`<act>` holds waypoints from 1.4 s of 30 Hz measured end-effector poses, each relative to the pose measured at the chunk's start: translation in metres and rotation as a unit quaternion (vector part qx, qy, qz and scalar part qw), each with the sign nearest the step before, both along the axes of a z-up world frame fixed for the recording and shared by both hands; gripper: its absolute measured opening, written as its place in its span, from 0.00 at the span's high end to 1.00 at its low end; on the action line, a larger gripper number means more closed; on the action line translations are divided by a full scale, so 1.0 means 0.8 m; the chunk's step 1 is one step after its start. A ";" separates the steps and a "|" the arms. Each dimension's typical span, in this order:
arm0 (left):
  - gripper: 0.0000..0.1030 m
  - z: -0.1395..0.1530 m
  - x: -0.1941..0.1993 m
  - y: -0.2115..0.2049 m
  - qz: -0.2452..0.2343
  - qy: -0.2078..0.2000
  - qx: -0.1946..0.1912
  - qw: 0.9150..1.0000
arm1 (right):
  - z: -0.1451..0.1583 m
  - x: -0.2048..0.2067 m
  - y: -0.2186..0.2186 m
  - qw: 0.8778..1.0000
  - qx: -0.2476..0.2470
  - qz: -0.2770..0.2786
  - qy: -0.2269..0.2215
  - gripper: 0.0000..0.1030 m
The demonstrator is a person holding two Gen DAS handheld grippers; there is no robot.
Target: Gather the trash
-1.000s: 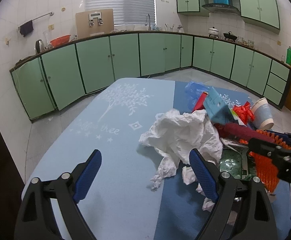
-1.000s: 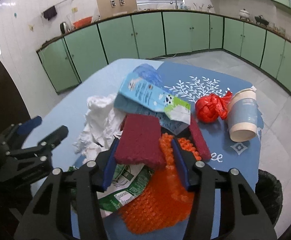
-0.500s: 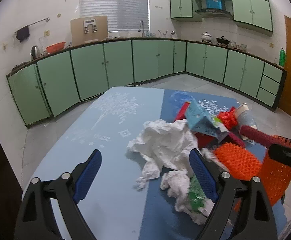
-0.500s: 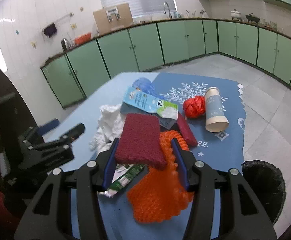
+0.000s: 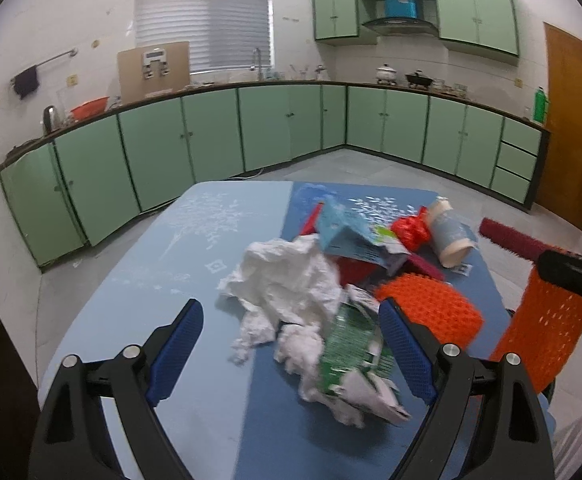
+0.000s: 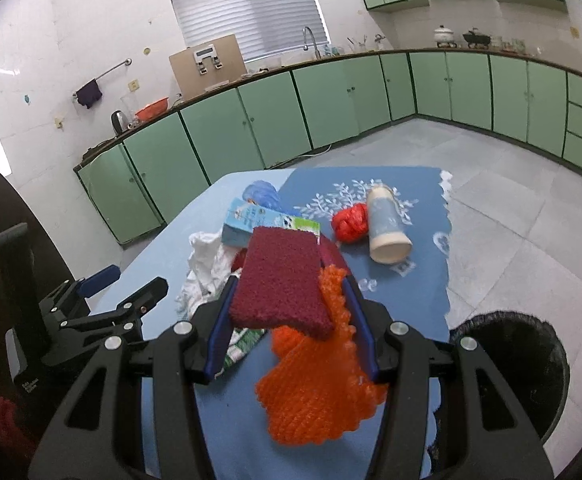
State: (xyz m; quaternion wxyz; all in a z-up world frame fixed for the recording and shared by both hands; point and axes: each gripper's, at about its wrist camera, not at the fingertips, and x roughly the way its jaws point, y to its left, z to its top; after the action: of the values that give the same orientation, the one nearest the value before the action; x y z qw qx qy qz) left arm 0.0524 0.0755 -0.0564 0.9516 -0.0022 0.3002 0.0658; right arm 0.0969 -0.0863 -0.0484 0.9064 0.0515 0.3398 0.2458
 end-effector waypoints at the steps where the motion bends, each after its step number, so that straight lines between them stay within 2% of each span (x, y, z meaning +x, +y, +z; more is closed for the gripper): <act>1: 0.15 0.000 -0.001 -0.005 -0.007 0.001 -0.001 1.000 | -0.002 -0.002 -0.004 1.000 0.004 -0.003 0.005 0.52; 7: 0.15 -0.003 -0.006 -0.028 -0.029 0.004 -0.004 1.000 | -0.017 0.003 -0.021 0.999 0.039 -0.007 0.035 0.52; 12: 0.15 -0.001 -0.006 -0.020 -0.014 0.001 -0.001 1.000 | -0.043 0.022 -0.006 0.998 0.036 0.002 0.053 0.52; 16: 0.15 -0.002 -0.004 -0.010 0.000 0.002 0.002 1.000 | -0.049 0.032 0.011 0.998 0.040 0.027 0.050 0.51; 19: 0.15 -0.006 -0.002 -0.006 0.005 0.006 0.001 1.000 | -0.059 0.043 0.028 0.997 0.012 0.044 0.060 0.44; 20: 0.15 -0.008 -0.001 -0.004 0.005 0.008 0.001 1.000 | -0.063 0.045 0.033 0.997 -0.008 0.041 0.059 0.35; 23: 0.15 -0.012 0.001 -0.001 0.007 0.013 0.003 1.000 | -0.062 0.042 0.037 0.998 -0.045 0.029 0.038 0.20; 26: 0.15 -0.016 0.003 0.002 0.008 0.017 0.001 1.000 | -0.057 0.040 0.031 0.998 -0.055 0.015 0.020 0.17; 33: 0.15 -0.019 0.007 0.008 0.012 0.021 -0.001 1.000 | -0.026 0.021 0.025 0.998 -0.053 0.012 -0.026 0.15; 36: 0.15 -0.020 0.007 0.008 0.013 0.022 0.000 1.000 | -0.024 0.013 0.030 0.998 -0.054 0.025 -0.028 0.15; 42: 0.15 -0.020 0.005 0.017 0.021 0.021 0.000 1.000 | -0.045 0.012 0.058 0.995 -0.058 0.076 -0.001 0.27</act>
State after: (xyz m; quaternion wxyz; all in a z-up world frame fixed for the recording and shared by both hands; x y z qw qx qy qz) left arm 0.0562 0.0889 -0.0727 0.9435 -0.0067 0.3200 0.0860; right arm 0.1064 -0.0400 -0.0842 0.8870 -0.0269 0.3553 0.2936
